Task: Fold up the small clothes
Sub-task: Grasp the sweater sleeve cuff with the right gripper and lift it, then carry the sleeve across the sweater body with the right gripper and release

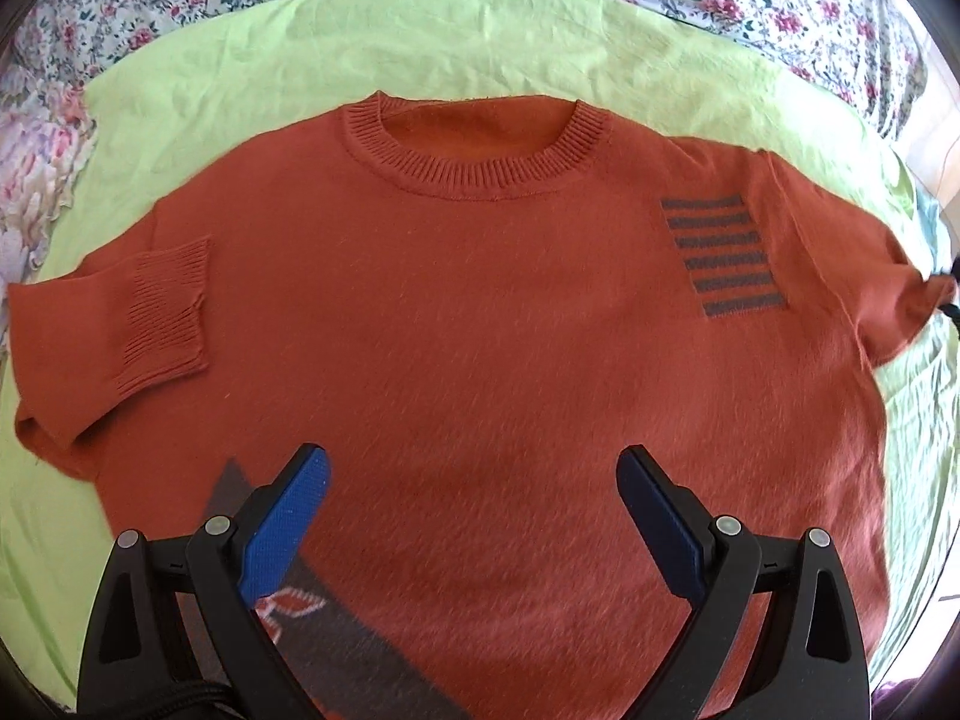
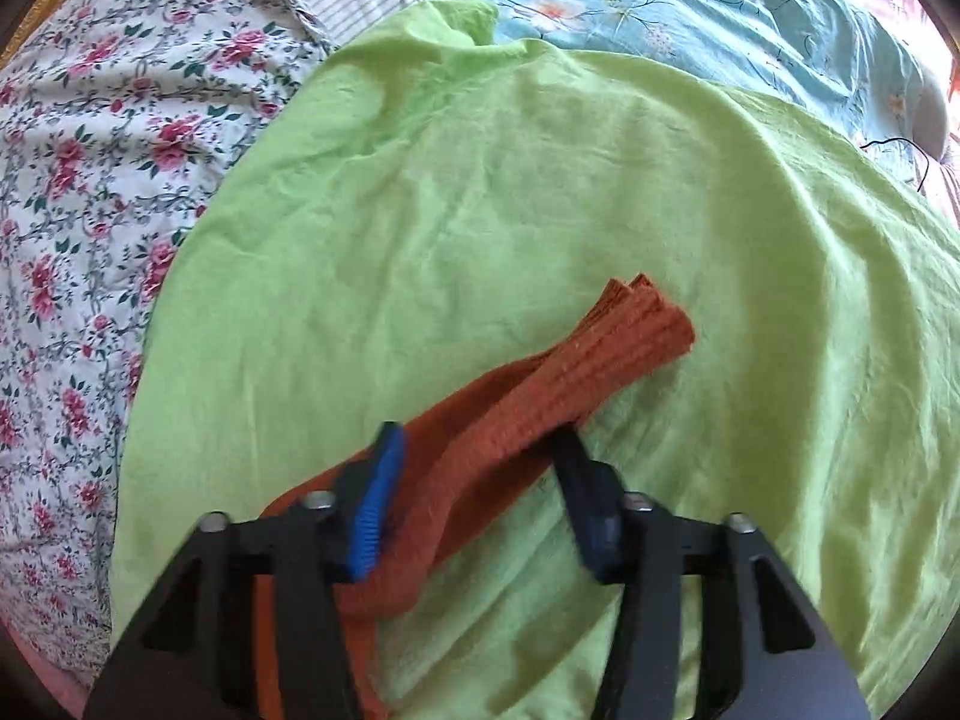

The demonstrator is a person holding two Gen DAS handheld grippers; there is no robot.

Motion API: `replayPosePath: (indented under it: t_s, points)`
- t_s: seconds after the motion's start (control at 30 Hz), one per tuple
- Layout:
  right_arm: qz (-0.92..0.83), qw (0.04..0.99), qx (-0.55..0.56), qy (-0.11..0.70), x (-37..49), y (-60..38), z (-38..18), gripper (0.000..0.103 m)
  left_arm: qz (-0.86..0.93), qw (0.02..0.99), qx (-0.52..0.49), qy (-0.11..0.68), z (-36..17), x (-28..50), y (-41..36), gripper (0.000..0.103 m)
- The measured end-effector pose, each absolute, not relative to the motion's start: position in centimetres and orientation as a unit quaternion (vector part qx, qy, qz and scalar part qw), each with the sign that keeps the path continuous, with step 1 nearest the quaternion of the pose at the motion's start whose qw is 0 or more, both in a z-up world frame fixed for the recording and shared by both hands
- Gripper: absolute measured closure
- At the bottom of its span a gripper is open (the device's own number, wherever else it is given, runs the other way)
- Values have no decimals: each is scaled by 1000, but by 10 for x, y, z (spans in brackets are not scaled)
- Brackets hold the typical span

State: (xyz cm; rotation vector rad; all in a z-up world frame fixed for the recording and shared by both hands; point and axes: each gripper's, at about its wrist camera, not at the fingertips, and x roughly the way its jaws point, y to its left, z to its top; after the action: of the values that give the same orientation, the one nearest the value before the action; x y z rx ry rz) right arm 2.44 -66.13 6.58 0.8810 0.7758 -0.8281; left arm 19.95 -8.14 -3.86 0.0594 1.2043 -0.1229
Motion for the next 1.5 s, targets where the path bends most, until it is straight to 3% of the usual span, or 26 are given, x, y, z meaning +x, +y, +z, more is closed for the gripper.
replayPosePath:
  t_s: [0.03,0.07,0.17,0.47,0.9,1.0,1.07,1.13,1.4,1.47,1.5]
  points:
    - [-384,754,397,355,26,-662,66,85,-59,823,24,565,-38,202,-82,6]
    - [-384,759,392,350,27,-660,68,93,-60,825,20,562,-38,204,-82,6]
    - [-356,795,366,327,34,-641,83,97,-63,825,12,561,-38,206,-80,6]
    - [-96,876,335,334,116,-469,103,98,-51,824,-43,563,-34,189,-35,6]
    - [208,799,291,484,213,-167,6,98,-50,829,-135,540,-17,153,48,6]
    - [222,768,275,534,223,-141,-12,87,-50,825,-140,545,-24,160,50,6]
    - [228,755,278,549,218,-138,-16,54,-50,820,-144,552,-33,169,50,6]
    - [229,768,281,528,210,-149,-8,46,-47,814,-149,559,-41,181,47,6]
    - [158,817,289,473,168,-227,27,44,-35,798,-152,582,-72,227,26,4]
    - [136,827,294,461,158,-241,33,44,-40,809,-145,568,-69,229,21,16]
    - [125,830,298,455,151,-251,36,44,-43,814,-138,562,-67,231,18,43]
